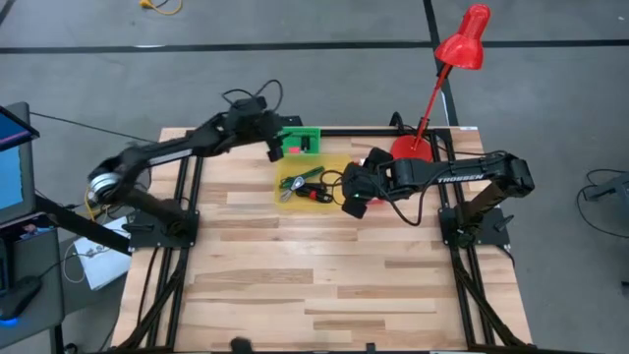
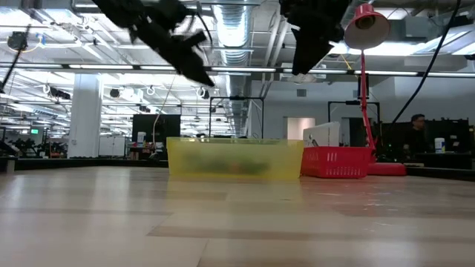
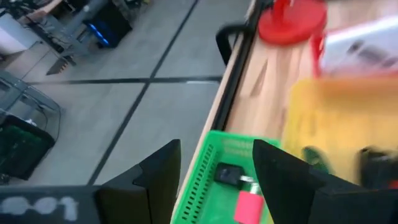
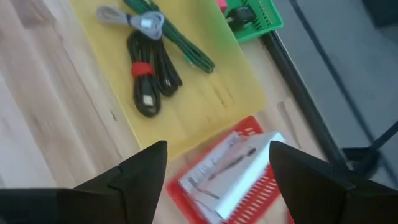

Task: Pick and place items into bin
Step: Return to Home Position

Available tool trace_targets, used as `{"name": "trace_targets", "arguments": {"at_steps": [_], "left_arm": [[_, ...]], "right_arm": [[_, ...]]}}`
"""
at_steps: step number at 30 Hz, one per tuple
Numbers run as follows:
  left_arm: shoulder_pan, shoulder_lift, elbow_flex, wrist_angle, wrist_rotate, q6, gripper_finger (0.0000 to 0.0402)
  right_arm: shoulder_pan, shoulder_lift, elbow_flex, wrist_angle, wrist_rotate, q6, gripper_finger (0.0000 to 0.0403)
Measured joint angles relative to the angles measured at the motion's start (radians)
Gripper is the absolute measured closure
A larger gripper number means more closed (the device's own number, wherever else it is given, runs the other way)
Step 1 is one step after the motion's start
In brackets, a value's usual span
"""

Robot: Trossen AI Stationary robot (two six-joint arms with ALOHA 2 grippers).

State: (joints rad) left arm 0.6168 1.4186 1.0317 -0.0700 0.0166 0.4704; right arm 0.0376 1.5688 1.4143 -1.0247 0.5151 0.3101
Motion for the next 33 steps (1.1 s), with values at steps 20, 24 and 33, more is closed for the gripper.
{"name": "trace_targets", "arguments": {"at_steps": [20,24,33], "left_arm": [[-0.211,-1.078,-0.226,-0.376,0.0,-0.484,0.0212],[-0.211,-1.23,-0.342,-0.338,-0.023,-0.539,0.0212],[-0.211,-1.392,-0.532,-0.305,-0.029,-0.594,0.0212]], "right_arm": [[-0.005,-0.066,-0.001,0.476,-0.721,-0.346,0.0127],[-0.006,-0.146,-0.001,0.481,-0.723,-0.374,0.0127],[-0.012,-0.453,-0.147,0.566,-0.754,-0.405,0.0127]]}}
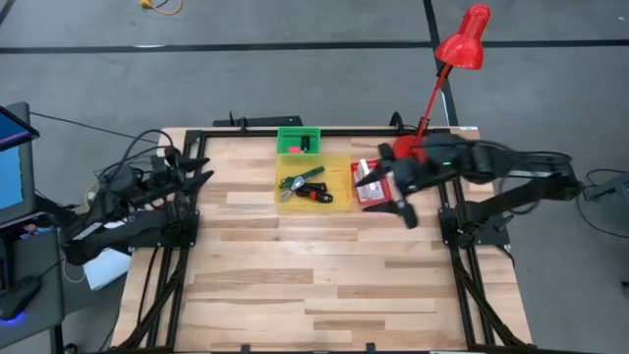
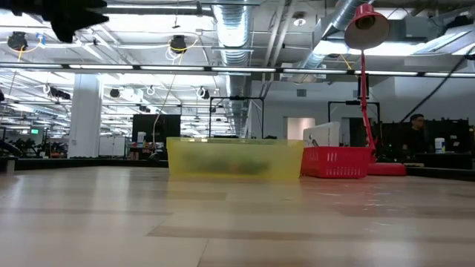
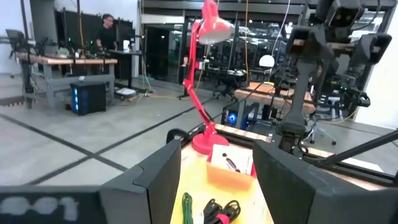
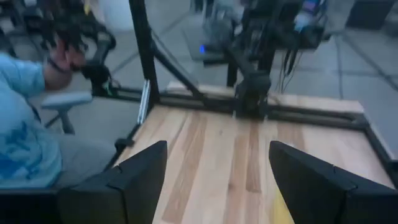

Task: Pick and place items into bin
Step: Return to Home Position

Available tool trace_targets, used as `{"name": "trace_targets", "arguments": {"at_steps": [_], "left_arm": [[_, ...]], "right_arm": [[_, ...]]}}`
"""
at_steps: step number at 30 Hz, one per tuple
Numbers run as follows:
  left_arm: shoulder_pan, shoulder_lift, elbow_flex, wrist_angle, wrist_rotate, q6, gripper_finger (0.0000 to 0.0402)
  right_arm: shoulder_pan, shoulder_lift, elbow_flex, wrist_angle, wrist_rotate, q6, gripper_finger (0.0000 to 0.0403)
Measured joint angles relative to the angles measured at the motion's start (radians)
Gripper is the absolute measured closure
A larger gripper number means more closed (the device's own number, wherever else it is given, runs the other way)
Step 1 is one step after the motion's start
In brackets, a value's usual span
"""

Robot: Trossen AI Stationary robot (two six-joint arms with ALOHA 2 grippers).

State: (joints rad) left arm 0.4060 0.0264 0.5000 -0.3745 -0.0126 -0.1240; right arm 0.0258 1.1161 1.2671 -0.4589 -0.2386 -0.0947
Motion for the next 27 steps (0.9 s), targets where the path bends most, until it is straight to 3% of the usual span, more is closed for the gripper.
{"name": "trace_targets", "arguments": {"at_steps": [9,14,27], "left_arm": [[0.0,-0.019,-0.099,0.042,0.009,-0.022,0.0212],[0.0,-0.022,-0.15,0.1,0.023,-0.038,0.0212],[0.0,-0.022,-0.323,0.282,0.058,-0.091,0.0212]], "right_arm": [[-0.048,-0.407,-0.448,0.319,0.0,0.144,0.0127],[-0.061,-0.573,-0.671,0.489,0.0,0.214,0.0127],[-0.018,-0.793,-0.935,0.58,0.004,0.281,0.0127]]}}
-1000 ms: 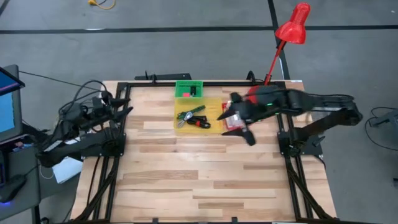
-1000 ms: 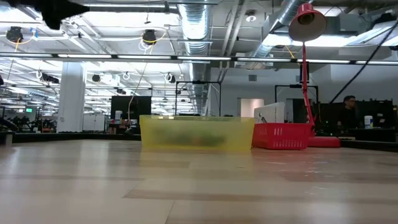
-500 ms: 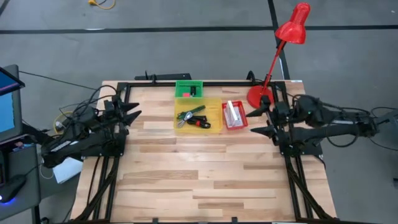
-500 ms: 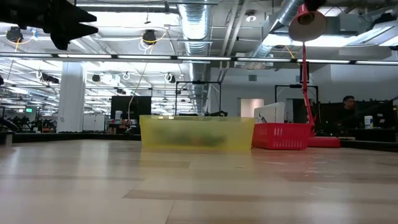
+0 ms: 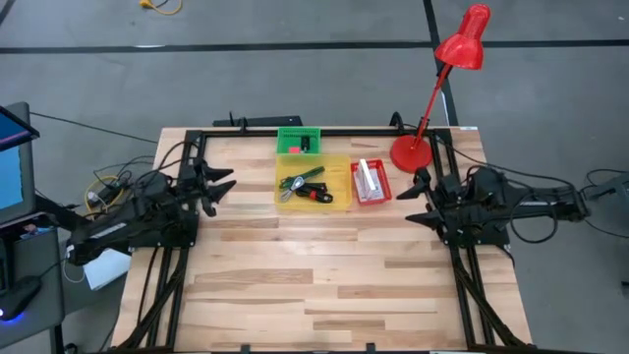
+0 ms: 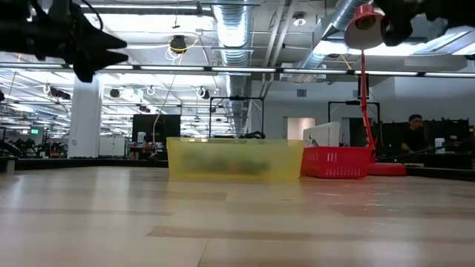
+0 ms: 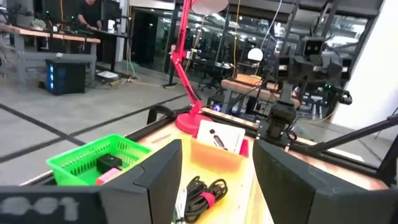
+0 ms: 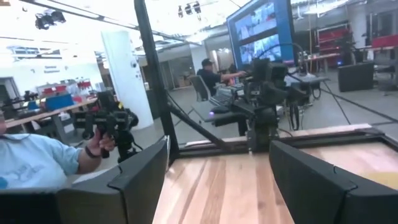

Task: Pick and place items into bin
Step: Return to Home Position

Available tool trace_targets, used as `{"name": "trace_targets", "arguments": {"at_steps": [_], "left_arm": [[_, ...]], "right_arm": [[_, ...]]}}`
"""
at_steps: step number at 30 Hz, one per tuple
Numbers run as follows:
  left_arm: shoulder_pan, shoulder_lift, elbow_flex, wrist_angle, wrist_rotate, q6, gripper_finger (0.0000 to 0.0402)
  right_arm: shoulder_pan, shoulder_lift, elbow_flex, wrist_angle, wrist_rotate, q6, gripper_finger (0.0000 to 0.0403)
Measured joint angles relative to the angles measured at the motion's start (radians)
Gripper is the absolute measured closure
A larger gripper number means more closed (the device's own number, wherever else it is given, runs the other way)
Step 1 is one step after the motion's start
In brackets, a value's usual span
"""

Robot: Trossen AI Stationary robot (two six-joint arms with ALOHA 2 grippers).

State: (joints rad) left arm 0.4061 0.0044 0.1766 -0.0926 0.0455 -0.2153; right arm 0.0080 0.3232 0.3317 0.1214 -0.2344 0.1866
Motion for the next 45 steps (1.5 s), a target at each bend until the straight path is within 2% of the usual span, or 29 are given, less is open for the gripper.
{"name": "trace_targets", "arguments": {"at_steps": [11,25,35,41,45], "left_arm": [[0.0,0.001,-0.165,0.231,-0.001,-0.079,0.0212],[0.0,0.002,-0.166,0.197,-0.009,-0.028,0.0212],[0.0,0.002,-0.167,0.186,-0.036,-0.03,0.0212],[0.0,0.001,-0.168,0.141,-0.033,-0.011,0.0212],[0.0,0.002,-0.167,0.126,-0.043,-0.012,0.0212]], "right_arm": [[0.007,-0.071,-0.136,0.04,0.053,0.026,0.0127],[0.007,-0.135,-0.321,0.171,0.058,0.076,0.0127],[0.036,-0.141,-0.325,0.136,0.102,0.068,0.0127],[0.038,-0.141,-0.325,0.048,0.103,0.068,0.0127],[0.038,-0.14,-0.325,0.028,0.105,0.118,0.0127]]}}
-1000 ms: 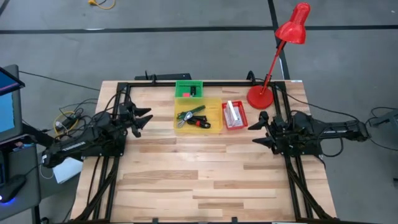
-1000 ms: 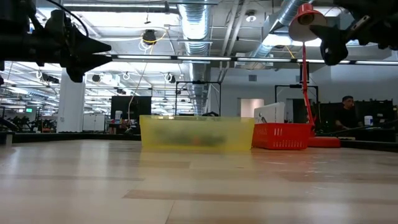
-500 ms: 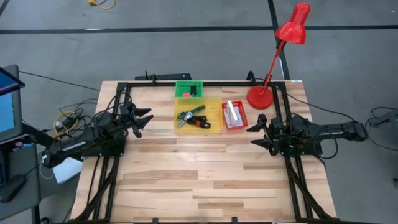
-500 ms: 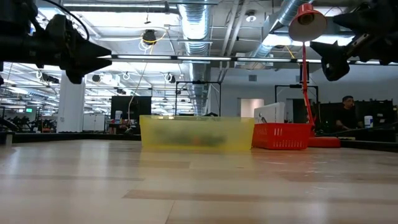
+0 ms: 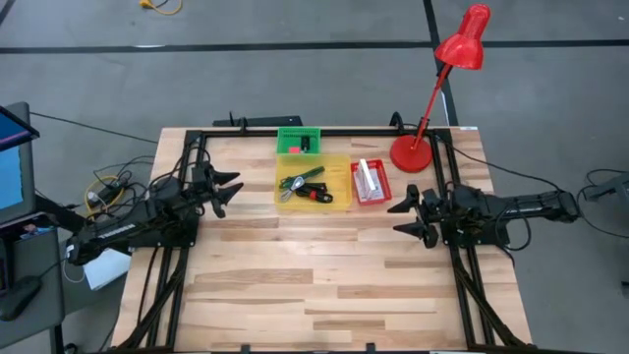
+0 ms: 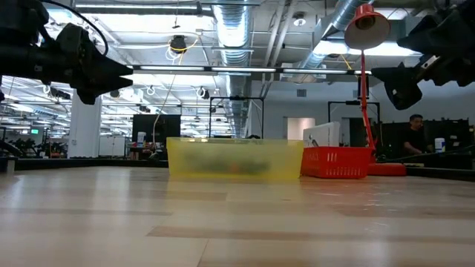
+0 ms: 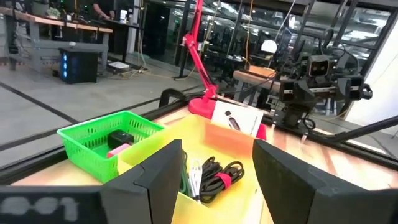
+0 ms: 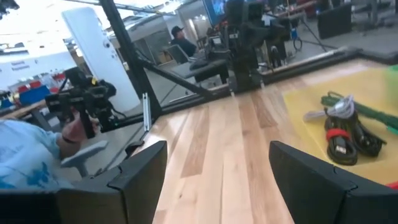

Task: Pick and place items into bin
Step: Return to Home Position

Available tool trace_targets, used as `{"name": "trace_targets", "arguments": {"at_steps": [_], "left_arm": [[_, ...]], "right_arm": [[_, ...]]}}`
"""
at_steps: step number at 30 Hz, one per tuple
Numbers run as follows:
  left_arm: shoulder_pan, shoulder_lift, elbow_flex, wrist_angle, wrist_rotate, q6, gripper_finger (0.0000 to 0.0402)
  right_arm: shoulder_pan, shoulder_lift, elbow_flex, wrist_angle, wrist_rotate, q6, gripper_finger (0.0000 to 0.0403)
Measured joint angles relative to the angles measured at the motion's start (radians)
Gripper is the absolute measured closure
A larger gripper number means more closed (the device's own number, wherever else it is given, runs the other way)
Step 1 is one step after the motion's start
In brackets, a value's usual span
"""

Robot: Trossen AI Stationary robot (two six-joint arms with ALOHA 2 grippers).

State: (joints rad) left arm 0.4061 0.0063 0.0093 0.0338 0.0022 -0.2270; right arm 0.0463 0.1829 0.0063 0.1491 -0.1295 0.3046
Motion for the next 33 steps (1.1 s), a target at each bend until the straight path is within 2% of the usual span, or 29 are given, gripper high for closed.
{"name": "trace_targets", "arguments": {"at_steps": [33], "left_arm": [[0.0,0.0,-0.001,-0.004,-0.014,0.022,0.0212]], "right_arm": [[-0.001,0.0,-0.001,-0.027,-0.001,0.01,0.0127]]}}
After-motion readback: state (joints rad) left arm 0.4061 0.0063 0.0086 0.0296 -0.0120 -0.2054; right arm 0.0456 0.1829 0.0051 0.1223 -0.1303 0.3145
